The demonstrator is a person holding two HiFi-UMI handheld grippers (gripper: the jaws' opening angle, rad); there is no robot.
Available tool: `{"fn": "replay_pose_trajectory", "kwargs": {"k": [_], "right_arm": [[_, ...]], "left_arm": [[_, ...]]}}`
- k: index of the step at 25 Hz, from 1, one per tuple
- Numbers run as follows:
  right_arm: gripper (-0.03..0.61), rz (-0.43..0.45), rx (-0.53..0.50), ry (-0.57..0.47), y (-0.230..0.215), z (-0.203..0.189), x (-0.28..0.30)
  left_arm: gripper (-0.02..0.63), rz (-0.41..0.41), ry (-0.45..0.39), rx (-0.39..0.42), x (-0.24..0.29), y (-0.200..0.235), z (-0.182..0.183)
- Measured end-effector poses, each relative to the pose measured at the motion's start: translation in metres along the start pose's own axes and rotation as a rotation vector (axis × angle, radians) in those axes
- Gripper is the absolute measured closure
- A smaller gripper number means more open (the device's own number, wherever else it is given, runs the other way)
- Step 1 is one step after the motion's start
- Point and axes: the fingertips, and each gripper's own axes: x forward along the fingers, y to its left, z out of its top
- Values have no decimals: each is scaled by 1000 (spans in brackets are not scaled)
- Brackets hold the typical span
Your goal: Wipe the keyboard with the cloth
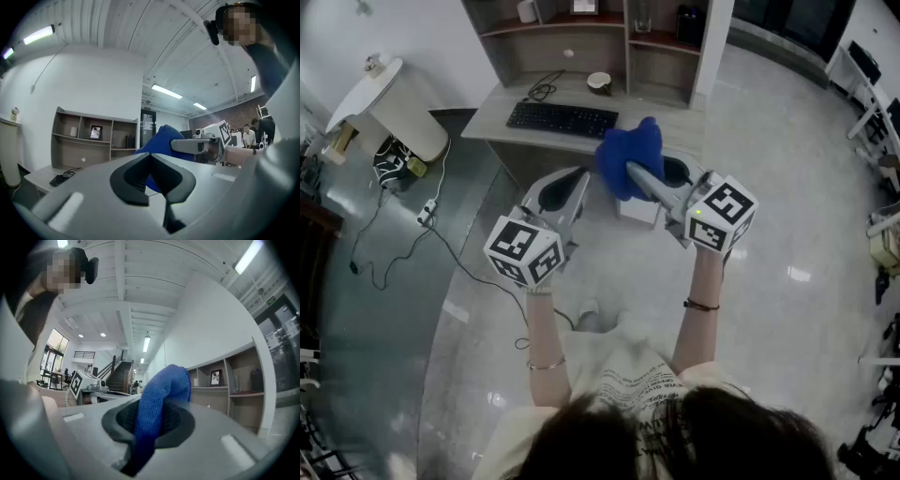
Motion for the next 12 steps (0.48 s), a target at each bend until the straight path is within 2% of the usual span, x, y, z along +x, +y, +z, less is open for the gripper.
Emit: {"fn": "replay_pose_trajectory", "kwargs": {"k": [12], "right_arm": [[526,28,2,-7,-4,7,4]], "left_arm": [[617,2,-7,-2,6,5,4]]}}
